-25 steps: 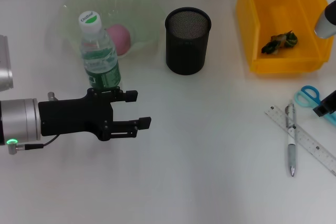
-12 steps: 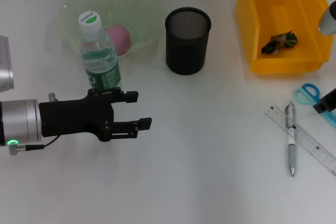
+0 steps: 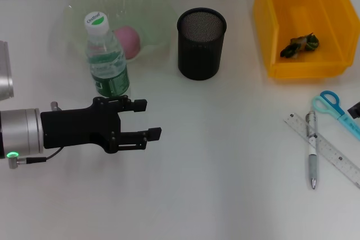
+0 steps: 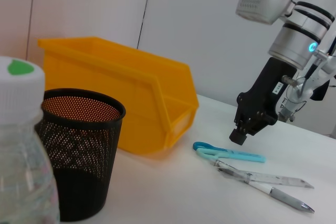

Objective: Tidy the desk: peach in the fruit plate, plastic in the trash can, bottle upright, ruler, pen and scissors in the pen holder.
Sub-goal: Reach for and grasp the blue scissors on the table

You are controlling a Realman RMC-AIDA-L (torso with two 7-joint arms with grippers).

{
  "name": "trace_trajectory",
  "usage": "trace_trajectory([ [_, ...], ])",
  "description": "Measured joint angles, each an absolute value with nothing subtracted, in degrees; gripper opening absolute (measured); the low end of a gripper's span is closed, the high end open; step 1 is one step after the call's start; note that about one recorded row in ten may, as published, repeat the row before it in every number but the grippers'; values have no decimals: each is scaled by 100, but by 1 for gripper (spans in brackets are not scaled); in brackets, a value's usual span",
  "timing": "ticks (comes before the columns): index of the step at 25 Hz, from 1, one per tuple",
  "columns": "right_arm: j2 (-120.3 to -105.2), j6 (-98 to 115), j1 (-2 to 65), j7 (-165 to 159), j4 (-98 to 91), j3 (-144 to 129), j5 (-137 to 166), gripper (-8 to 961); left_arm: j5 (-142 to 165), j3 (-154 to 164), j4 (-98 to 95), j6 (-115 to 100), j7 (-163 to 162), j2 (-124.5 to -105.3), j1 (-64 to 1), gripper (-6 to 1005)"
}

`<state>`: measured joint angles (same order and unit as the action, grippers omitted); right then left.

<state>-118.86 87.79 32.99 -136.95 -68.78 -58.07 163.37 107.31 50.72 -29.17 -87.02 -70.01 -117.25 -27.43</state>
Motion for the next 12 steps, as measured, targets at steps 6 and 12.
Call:
trace_trajectory([
  [6, -11885, 9065, 3193, -13613, -7152, -5772, 16324, 4, 10731, 5071, -2926, -8707, -7038, -11725, -2748, 780],
  [12, -11915, 9043, 3159, -13658, -7121, -5789, 16345, 13, 10731, 5071, -2938, -8719, -7046, -11725, -2748, 780],
])
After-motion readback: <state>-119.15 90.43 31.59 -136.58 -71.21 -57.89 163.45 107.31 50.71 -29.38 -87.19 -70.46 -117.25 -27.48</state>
